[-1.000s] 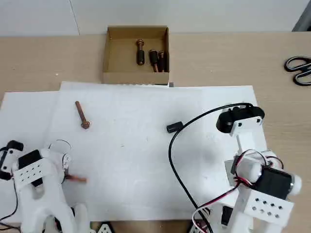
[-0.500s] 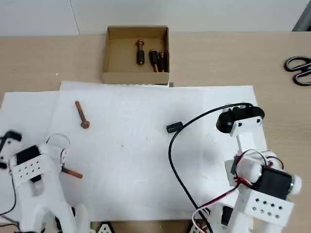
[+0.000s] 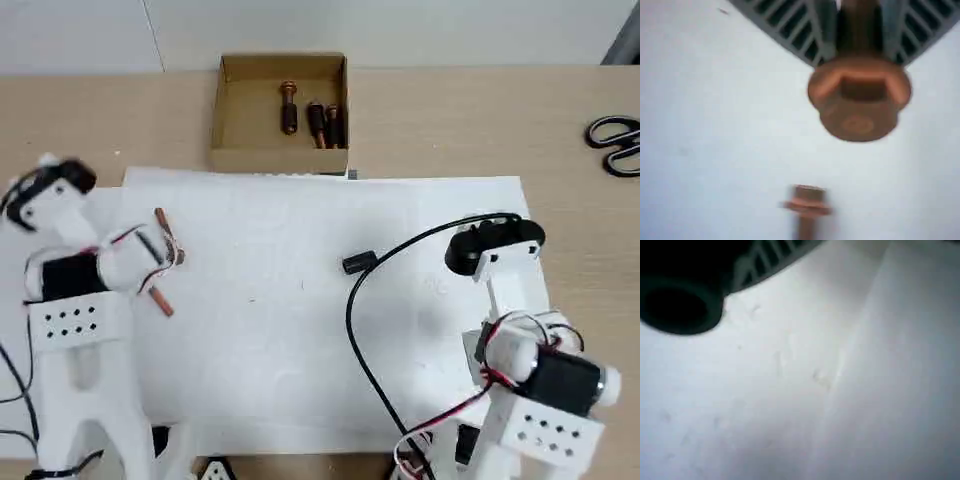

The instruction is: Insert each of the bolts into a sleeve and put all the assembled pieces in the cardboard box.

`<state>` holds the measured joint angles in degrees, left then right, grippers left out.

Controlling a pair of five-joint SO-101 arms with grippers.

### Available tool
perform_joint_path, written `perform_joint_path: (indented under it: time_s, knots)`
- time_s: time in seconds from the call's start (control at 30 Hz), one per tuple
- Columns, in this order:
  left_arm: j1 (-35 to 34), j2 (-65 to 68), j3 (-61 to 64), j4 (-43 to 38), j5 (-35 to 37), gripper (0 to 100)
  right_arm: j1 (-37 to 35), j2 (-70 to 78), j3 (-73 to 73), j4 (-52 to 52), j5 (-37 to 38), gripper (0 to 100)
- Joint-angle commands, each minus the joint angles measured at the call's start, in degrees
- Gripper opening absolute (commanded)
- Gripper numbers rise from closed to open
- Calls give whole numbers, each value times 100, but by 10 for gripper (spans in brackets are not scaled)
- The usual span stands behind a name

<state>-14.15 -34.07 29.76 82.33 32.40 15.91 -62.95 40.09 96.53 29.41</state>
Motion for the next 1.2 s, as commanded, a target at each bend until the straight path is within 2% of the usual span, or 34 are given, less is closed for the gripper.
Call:
perform_joint_path:
  time_s: [0.0, 0.27, 0.43, 0.6, 0.7, 0.83, 0.93, 1.17]
  knots:
    - [308, -53, -1578, 607, -53, 7, 31, -602, -79, -92, 70, 6]
    - [747, -105, -3451, 1547, -246, 7, 13, -2580, -44, 48, 448, 7]
    - [800, -1073, -3556, 1644, -360, 7, 22, -3046, -44, 92, 510, 7]
    - [756, -2295, -3495, 1538, -1143, 7, 22, -3064, -35, 57, 492, 7]
    - [756, -2963, -3196, 1345, -1310, 7, -31, -3064, -26, 48, 484, 8]
    - [747, -3851, -2264, 1002, -1310, 7, -523, -3134, 369, -110, 413, 8]
    - [747, -4624, -1341, 642, -1310, 7, -848, -3284, 870, -453, -70, 5]
    - [791, -6752, 1051, -290, -1301, 7, -2176, -4101, 2268, -1095, -211, 4]
